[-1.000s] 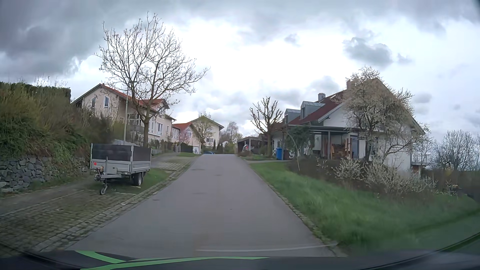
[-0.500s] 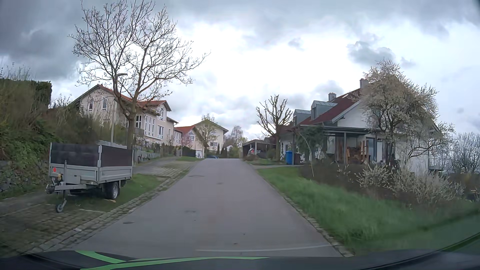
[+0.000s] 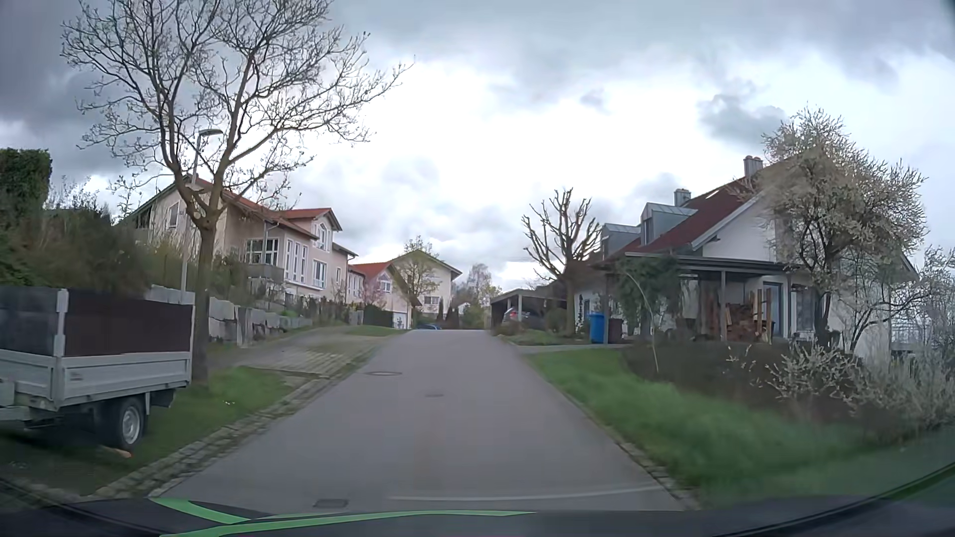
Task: Follow the waypoints while adhering to traffic rules and regulations
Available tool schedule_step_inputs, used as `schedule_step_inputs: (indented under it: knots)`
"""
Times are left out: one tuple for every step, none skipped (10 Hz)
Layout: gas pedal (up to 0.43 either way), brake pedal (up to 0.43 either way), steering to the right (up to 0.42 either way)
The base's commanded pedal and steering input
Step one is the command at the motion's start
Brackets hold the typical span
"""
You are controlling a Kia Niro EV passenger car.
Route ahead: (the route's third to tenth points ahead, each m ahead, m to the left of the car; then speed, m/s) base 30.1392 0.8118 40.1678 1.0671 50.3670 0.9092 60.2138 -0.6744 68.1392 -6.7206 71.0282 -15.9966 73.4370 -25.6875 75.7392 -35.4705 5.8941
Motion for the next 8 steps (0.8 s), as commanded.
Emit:
schedule_step_inputs:
  knots:
    - [0.177, 0.0, -0.018]
    - [0.177, 0.0, -0.018]
    - [0.177, 0.0, -0.018]
    - [0.189, 0.0, -0.018]
    - [0.209, 0.0, -0.017]
    - [0.209, 0.0, -0.016]
    - [0.228, 0.0, -0.016]
    - [0.24, 0.0, -0.015]
